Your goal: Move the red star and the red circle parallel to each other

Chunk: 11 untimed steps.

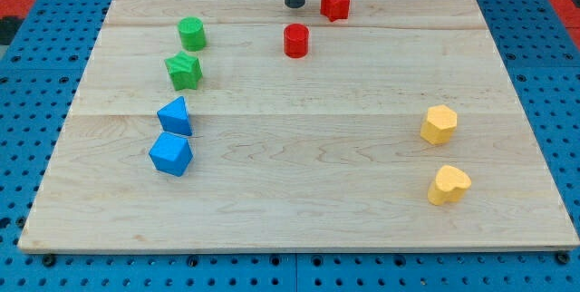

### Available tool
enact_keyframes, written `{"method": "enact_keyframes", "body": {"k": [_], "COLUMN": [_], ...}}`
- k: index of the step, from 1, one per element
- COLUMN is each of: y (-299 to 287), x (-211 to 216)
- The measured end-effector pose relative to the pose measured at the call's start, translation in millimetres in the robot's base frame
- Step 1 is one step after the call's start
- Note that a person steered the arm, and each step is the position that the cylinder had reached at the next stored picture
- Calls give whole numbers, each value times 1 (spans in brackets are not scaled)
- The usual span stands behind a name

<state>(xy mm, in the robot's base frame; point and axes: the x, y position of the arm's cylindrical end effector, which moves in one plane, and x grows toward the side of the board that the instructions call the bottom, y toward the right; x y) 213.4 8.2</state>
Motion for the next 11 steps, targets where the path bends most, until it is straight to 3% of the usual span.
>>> {"method": "enact_keyframes", "body": {"k": [1,2,3,4,5,6,7,8,9,10,11], "y": [52,126,118,101,122,183,187,137,163,93,95], "x": [4,65,119,61,21,21,70,69,43,39,86]}}
